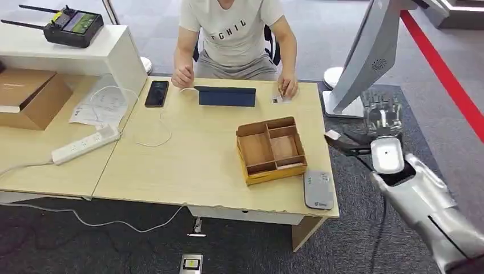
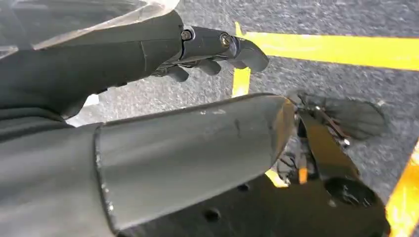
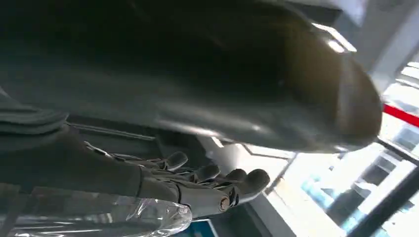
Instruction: Pass the card to the sensor for recognition and then transmit it.
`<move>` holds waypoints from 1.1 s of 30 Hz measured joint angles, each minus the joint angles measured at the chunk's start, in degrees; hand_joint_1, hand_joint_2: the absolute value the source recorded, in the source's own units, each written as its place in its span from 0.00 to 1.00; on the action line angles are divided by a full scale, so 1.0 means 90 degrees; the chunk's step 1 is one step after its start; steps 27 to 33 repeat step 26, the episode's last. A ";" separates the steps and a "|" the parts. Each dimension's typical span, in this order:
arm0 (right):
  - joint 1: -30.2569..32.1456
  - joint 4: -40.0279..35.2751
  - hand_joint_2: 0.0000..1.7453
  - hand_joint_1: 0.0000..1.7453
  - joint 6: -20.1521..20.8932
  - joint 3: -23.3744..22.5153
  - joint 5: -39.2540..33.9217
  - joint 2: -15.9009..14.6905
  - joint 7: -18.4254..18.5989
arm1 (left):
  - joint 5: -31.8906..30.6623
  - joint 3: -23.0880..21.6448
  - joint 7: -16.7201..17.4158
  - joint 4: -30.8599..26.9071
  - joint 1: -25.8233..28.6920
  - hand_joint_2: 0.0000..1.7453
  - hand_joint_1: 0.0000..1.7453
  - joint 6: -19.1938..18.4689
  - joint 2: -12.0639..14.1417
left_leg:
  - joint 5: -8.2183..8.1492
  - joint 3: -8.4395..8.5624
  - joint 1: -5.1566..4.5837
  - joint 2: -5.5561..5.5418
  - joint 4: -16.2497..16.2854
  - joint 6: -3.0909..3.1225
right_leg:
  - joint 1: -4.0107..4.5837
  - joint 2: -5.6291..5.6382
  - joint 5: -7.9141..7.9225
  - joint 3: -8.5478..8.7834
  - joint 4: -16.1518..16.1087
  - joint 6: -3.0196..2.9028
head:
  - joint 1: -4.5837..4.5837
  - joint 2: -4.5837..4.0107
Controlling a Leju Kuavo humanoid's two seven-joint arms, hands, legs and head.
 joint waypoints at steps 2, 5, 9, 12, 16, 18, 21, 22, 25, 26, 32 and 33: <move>0.0172 -0.0335 0.00 0.00 0.0187 -0.0318 0.0117 -0.0347 0.0124 | 0.0032 0.0007 0.0005 0.0002 -0.0009 0.00 0.00 0.0036 0.0000 | -0.0004 0.0007 0.0000 0.0025 -0.0001 0.0004 | 0.0000 0.0018 0.0001 -0.0001 0.0000 0.0000 | -0.0005 0.0000; 0.0607 -0.0994 0.00 0.00 0.0735 -0.0929 0.0105 -0.0904 0.0534 | 0.0175 0.0066 -0.0048 0.0012 -0.0052 0.00 0.00 0.0099 -0.0017 | -0.0002 0.0004 0.0000 -0.0008 0.0004 0.0005 | 0.0000 -0.0014 -0.0005 0.0005 -0.0002 0.0005 | -0.0005 0.0000; 0.1408 -0.1500 0.00 0.00 0.0942 -0.2028 -0.0393 -0.1805 0.0646 | 0.0308 0.0189 -0.0162 0.0024 0.0004 0.00 0.00 0.0218 -0.0075 | -0.0003 -0.0005 0.0002 -0.0042 0.0004 0.0007 | 0.0003 -0.0040 -0.0015 0.0011 -0.0005 0.0010 | -0.0003 0.0000; 0.2133 -0.1665 0.00 0.00 0.0806 -0.2810 -0.0722 -0.2263 0.0666 | 0.0357 0.0238 -0.0277 0.0024 -0.0004 0.00 0.00 0.0311 -0.0117 | -0.0009 -0.0008 0.0001 -0.0032 0.0001 0.0009 | 0.0000 -0.0032 -0.0015 0.0003 -0.0005 0.0010 | 0.0000 0.0000; 0.2860 -0.1784 0.00 0.00 0.0633 -0.3498 -0.0845 -0.2602 0.0673 | 0.0396 0.0325 -0.0313 0.0024 -0.0020 0.00 0.00 0.0311 -0.0153 | -0.0011 -0.0011 -0.0001 -0.0030 -0.0001 0.0012 | -0.0002 -0.0031 -0.0015 0.0002 -0.0004 0.0011 | -0.0003 0.0000; 0.3063 -0.1864 0.00 0.00 0.0631 -0.3764 -0.0848 -0.2689 0.0673 | 0.0396 0.0364 -0.0318 0.0024 -0.0026 0.00 0.00 0.0311 -0.0175 | -0.0009 -0.0007 0.0000 -0.0028 -0.0001 0.0011 | -0.0002 -0.0030 -0.0015 0.0003 -0.0004 0.0010 | -0.0002 0.0000; 0.3457 -0.1915 0.00 0.00 0.0443 -0.4131 -0.1181 -0.2760 0.0867 | 0.0423 0.0376 -0.0389 0.0024 -0.0037 0.00 0.00 0.0396 -0.0207 | -0.0007 0.0003 0.0008 -0.0033 0.0000 0.0008 | 0.0008 -0.0036 -0.0019 0.0010 -0.0006 0.0007 | -0.0002 0.0000; 0.3768 -0.1911 0.00 0.00 0.0225 -0.4296 -0.1385 -0.2748 0.0928 | 0.0440 0.0396 -0.0411 0.0024 -0.0035 0.00 0.00 0.0449 -0.0231 | -0.0007 0.0003 0.0010 -0.0043 0.0001 0.0008 | 0.0010 -0.0047 -0.0021 0.0016 -0.0008 0.0008 | -0.0002 0.0000; 0.4565 -0.1811 0.00 0.00 -0.0580 -0.4806 -0.1630 -0.2573 0.0891 | 0.0454 0.0481 -0.0425 0.0024 -0.0013 0.00 0.00 0.0525 -0.0282 | -0.0007 -0.0001 0.0006 -0.0052 -0.0006 0.0009 | 0.0003 -0.0057 -0.0025 0.0015 -0.0006 0.0010 | -0.0017 0.0000; 0.4780 -0.1710 0.00 0.00 -0.0792 -0.4919 -0.1681 -0.2482 0.0845 | 0.0454 0.0488 -0.0408 0.0024 -0.0015 0.00 0.00 0.0542 -0.0294 | -0.0009 0.0004 0.0006 -0.0050 -0.0006 0.0009 | 0.0006 -0.0055 -0.0025 0.0015 -0.0007 0.0010 | -0.0005 0.0000; 0.4780 -0.1710 0.00 0.00 -0.0792 -0.4919 -0.1681 -0.2482 0.0845 | 0.0454 0.0488 -0.0408 0.0024 -0.0015 0.00 0.00 0.0542 -0.0294 | -0.0009 0.0004 0.0006 -0.0050 -0.0006 0.0009 | 0.0006 -0.0055 -0.0025 0.0015 -0.0007 0.0010 | -0.0005 0.0000; 0.4780 -0.1710 0.00 0.00 -0.0792 -0.4919 -0.1681 -0.2482 0.0845 | 0.0454 0.0488 -0.0408 0.0024 -0.0015 0.00 0.00 0.0542 -0.0294 | -0.0009 0.0004 0.0006 -0.0050 -0.0006 0.0009 | 0.0006 -0.0055 -0.0025 0.0015 -0.0007 0.0010 | -0.0005 0.0000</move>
